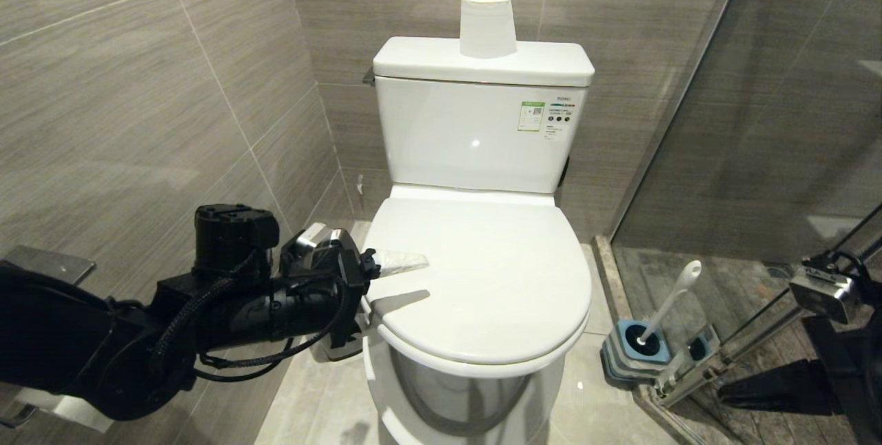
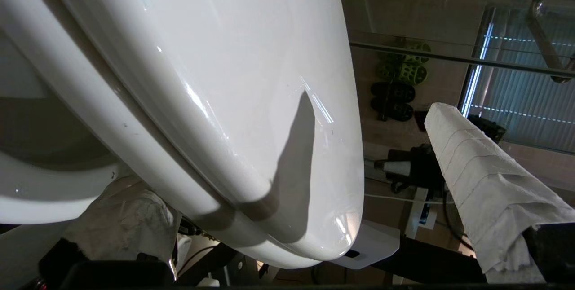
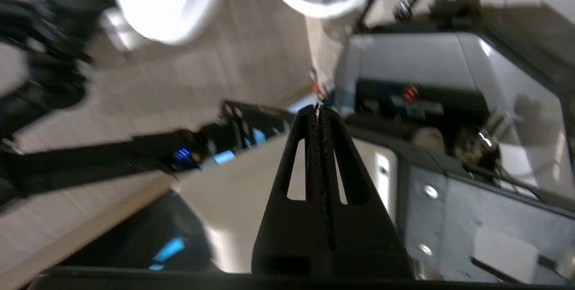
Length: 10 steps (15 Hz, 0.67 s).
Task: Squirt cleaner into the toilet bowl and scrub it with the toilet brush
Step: Use the left hand to lift the toilet lid slightly
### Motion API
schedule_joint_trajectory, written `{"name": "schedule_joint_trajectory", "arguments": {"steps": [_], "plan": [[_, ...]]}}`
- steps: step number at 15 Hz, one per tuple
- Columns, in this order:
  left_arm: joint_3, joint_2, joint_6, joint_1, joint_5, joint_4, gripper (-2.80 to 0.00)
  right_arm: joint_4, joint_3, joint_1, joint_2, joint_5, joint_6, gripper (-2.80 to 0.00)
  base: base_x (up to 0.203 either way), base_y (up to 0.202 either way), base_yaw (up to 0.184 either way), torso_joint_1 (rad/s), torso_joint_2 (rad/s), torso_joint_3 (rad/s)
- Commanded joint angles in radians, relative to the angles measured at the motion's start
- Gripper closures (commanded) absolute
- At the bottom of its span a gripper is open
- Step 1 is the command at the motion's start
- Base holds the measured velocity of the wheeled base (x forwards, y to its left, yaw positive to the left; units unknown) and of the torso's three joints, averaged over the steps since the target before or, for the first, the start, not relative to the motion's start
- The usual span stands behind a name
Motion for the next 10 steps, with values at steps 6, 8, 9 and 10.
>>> {"name": "schedule_joint_trajectory", "arguments": {"steps": [6,8,9,10], "plan": [[0.001,0.005,-0.008,-0.001,0.012,-0.003,-2.8,-0.302,0.204,-0.002,0.106,0.002,-0.067,0.0,0.0,0.0,0.0,0.0,0.0,0.0],[0.004,0.005,-0.008,-0.002,0.012,-0.002,-2.8,-0.348,0.229,-0.002,0.136,0.005,-0.065,0.0,0.0,0.0,0.0,0.0,0.0,0.0],[0.004,0.005,-0.008,-0.004,0.012,-0.002,-2.8,-0.357,0.226,-0.002,0.15,0.005,-0.065,0.0,0.0,0.0,0.0,0.0,0.0,0.0],[0.003,0.004,-0.008,-0.004,0.012,-0.002,-2.8,-0.376,0.223,-0.002,0.167,0.005,-0.065,0.0,0.0,0.0,0.0,0.0,0.0,0.0]]}}
